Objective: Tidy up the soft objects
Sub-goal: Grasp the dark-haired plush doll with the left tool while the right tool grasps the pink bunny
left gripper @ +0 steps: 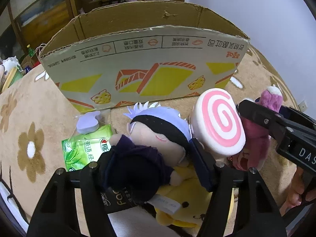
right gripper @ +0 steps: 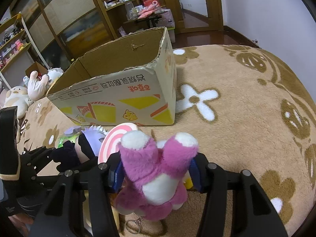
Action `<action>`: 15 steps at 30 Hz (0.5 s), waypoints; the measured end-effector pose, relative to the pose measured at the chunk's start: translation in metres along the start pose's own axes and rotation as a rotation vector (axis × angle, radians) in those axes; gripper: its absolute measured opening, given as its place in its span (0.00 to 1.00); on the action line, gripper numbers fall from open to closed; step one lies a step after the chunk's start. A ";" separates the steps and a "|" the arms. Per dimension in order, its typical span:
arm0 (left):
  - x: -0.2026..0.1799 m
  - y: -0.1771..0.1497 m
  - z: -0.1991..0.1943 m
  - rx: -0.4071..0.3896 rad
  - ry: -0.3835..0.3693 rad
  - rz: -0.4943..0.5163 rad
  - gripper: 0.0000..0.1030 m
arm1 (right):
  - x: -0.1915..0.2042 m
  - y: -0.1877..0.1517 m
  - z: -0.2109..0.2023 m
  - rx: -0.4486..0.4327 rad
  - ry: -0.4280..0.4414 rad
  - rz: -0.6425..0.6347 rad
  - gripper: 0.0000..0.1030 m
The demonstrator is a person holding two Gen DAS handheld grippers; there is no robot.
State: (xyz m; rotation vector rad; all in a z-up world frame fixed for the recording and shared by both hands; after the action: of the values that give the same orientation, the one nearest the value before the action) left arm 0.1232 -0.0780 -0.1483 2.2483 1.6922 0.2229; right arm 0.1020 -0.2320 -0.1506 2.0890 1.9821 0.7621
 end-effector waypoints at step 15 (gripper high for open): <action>0.006 -0.003 -0.008 -0.005 -0.014 -0.020 0.63 | -0.002 -0.004 -0.006 -0.007 0.014 0.007 0.53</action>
State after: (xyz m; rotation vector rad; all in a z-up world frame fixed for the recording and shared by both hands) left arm 0.1199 -0.0699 -0.1423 2.2232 1.7034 0.2058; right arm 0.0962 -0.2346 -0.1480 2.0931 1.9769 0.7857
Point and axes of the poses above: each gripper's, at about its wrist camera, not at the fingertips, and z roughly the way its jaws point, x to its left, y to its top, the point moved 1 cm from there along z, roughly the way its jaws point, and after that the axes turned 9 degrees about x, right-handed, at the moved point
